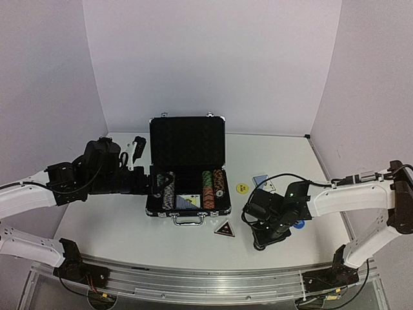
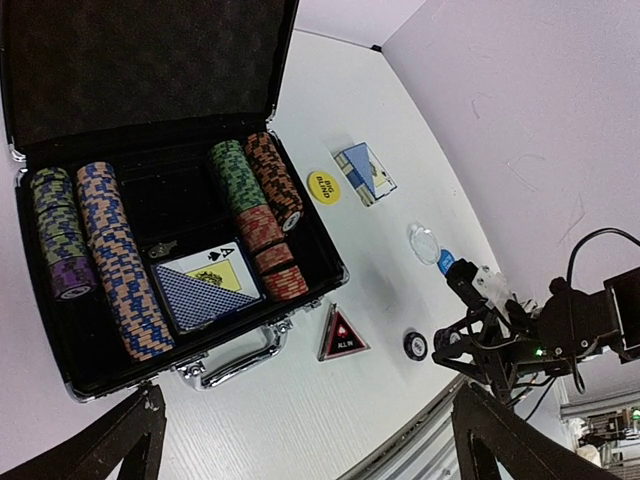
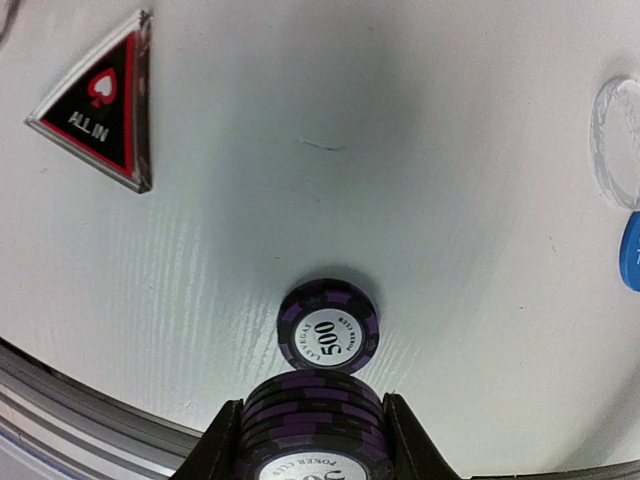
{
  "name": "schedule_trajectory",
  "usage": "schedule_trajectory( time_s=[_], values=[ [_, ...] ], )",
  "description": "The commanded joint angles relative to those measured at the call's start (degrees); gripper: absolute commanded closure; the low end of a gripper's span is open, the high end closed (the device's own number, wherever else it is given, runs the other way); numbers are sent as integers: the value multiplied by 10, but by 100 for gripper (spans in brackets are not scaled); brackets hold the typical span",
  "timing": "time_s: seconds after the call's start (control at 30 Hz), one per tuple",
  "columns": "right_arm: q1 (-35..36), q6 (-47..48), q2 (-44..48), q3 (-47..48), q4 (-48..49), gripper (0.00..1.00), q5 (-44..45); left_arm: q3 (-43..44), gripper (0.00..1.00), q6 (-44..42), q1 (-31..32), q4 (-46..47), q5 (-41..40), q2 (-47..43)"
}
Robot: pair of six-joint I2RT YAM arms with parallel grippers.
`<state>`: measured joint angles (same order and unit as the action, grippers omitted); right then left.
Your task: Pack up texas hold em set
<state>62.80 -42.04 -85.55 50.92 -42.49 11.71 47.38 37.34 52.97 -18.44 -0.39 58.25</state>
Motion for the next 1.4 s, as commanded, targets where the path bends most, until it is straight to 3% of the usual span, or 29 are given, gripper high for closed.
schedule_trajectory(
  time_s=[0.0,0.13,0.23,0.43,0.57,0.87,1.37],
  values=[
    [3,48,29,51,-32,100,-21,4,0,63,2,63,51,34],
    [3,92,28,84,-49,100,-63,10,0,143,1,122,120,103],
    [3,123,23,107,-65,100,-90,11,1,193,-7,189,222,172],
    [4,173,31,145,-88,100,-151,-17,1,311,-13,453,435,310],
    [3,193,21,164,-107,100,-168,4,6,388,4,586,529,417],
    [5,212,7,185,-114,100,-176,52,9,509,39,799,607,546],
    [18,237,-13,214,-114,100,-144,100,15,579,67,838,636,630]
  ],
)
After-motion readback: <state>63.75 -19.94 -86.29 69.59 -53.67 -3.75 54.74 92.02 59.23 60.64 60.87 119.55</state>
